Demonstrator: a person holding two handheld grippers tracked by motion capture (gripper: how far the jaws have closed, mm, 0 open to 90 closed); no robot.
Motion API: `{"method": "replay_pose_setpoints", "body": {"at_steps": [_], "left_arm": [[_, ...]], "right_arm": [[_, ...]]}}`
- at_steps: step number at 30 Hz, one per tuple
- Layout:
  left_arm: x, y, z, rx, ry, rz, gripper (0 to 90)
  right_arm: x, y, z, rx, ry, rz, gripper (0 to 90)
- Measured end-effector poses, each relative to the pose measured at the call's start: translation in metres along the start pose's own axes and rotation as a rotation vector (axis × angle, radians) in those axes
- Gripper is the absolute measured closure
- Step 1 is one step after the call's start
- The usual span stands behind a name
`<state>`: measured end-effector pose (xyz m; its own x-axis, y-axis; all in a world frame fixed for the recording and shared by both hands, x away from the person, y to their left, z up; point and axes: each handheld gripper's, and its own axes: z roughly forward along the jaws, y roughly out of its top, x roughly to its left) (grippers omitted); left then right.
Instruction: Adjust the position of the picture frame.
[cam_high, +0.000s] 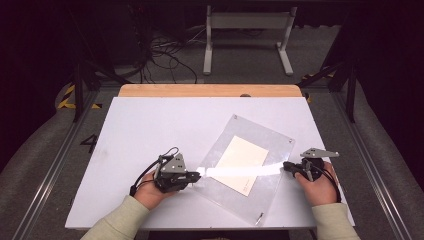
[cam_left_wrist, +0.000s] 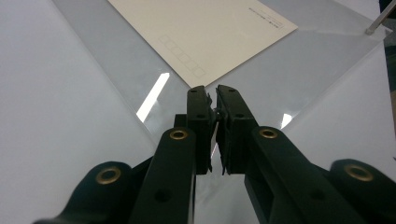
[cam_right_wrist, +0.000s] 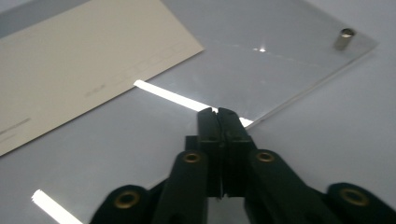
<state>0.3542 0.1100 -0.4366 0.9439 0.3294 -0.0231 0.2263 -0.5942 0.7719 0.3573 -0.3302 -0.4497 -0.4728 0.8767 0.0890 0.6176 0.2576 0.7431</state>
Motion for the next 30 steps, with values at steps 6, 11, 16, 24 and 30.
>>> {"method": "replay_pose_setpoints", "body": {"at_steps": [6,11,16,24,30], "left_arm": [[-0.007,-0.002,-0.003,0.01,0.016,0.004,84.5],[-0.007,-0.007,-0.004,-0.024,0.008,-0.014,84.1],[-0.009,-0.007,-0.004,-0.028,0.017,-0.023,84.2],[-0.017,-0.018,-0.019,-0.013,0.023,-0.016,84.4],[-0.024,-0.031,-0.033,-0.009,0.02,-0.029,84.4]], "right_arm": [[0.015,0.021,0.024,0.01,0.037,-0.019,90.0],[0.001,0.025,0.006,0.055,-0.12,-0.011,90.0],[-0.009,0.015,0.009,0.098,-0.11,0.036,90.0],[-0.001,0.041,0.038,0.123,-0.092,-0.074,90.0],[0.011,0.074,0.076,0.135,-0.037,-0.141,90.0]]}}
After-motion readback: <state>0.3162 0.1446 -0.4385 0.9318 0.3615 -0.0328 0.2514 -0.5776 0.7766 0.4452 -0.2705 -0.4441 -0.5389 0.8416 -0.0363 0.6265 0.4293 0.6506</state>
